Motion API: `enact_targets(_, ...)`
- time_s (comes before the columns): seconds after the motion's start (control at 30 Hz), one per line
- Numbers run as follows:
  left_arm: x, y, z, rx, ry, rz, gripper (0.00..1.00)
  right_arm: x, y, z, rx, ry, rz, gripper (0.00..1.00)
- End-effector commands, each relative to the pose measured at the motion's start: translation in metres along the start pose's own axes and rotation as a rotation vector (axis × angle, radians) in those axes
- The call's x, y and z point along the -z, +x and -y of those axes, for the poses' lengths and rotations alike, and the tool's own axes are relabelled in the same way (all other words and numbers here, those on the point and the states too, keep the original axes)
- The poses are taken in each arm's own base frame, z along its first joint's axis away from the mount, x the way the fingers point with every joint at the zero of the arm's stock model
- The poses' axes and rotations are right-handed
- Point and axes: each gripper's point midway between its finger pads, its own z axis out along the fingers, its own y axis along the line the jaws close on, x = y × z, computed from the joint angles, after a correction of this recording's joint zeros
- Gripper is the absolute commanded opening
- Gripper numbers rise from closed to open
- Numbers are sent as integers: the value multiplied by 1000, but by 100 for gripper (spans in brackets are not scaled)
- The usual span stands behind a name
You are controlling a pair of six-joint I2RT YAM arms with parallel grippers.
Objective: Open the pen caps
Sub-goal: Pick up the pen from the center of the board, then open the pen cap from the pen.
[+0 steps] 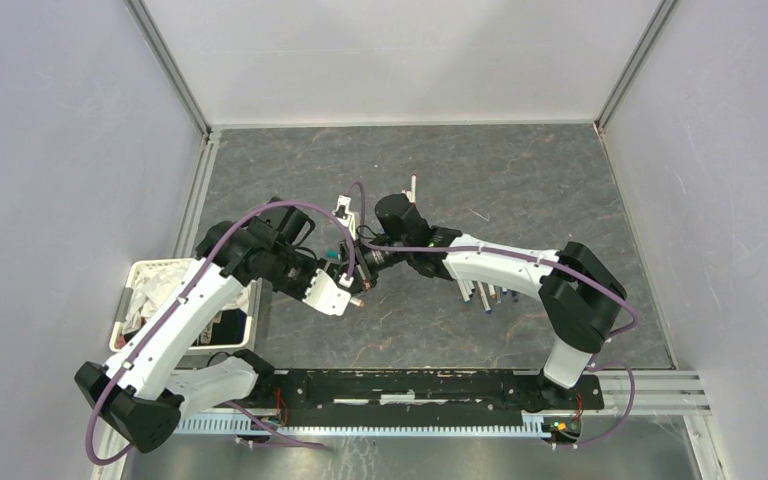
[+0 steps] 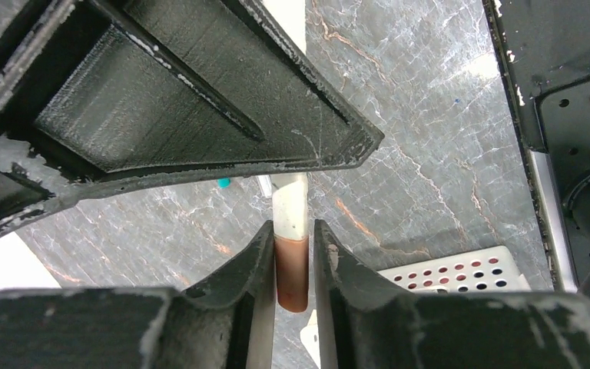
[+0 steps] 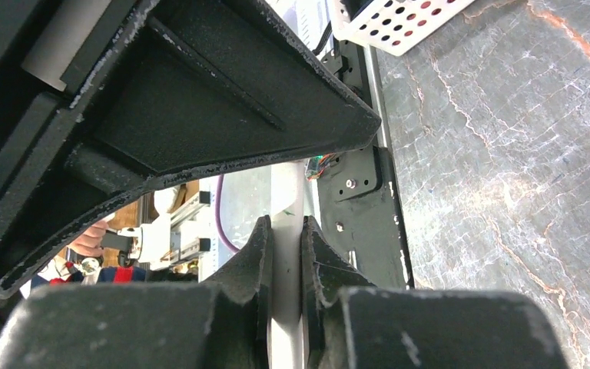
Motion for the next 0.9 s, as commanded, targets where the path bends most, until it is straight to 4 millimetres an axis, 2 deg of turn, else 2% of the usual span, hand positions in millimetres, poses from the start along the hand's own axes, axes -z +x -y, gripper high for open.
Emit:
enact_targets(0.0, 2, -13, 6, 43, 27, 60, 28, 5, -13, -14, 71, -27, 31, 0)
enact_targets(0.07, 1, -16, 6, 44, 35, 67, 23, 2, -15, -13, 73, -30, 30, 0)
enact_targets(0.13, -1, -15, 6, 47, 44, 63, 5, -2, -18, -15, 76, -37, 33, 22)
enact_targets(0.23, -2, -13, 4, 53, 44, 53, 2, -8, -19, -17, 77, -51, 27, 36)
enact_targets(0.6, -1, -9, -6, 55, 1, 26, 2, -12, -5, -12, 57, -57, 8, 37)
enact_targets(0.67, -2, -10, -8, 58, -1, 31, 2, -14, -5, -12, 57, -57, 8, 31)
enact_targets(0.73, -1, -10, -11, 63, -5, 28, 2, -13, -4, -12, 57, -57, 6, 10)
enact_targets(0.77, 0, -9, -11, 63, -6, 23, 2, -13, -2, -12, 58, -54, 2, 3)
enact_targets(0.8, 0, -7, -12, 61, -8, 15, 2, -11, 0, -11, 62, -48, -6, 0)
enact_targets(0.87, 0, -3, -12, 54, -9, -8, 2, -8, 7, -7, 66, -30, -25, 0)
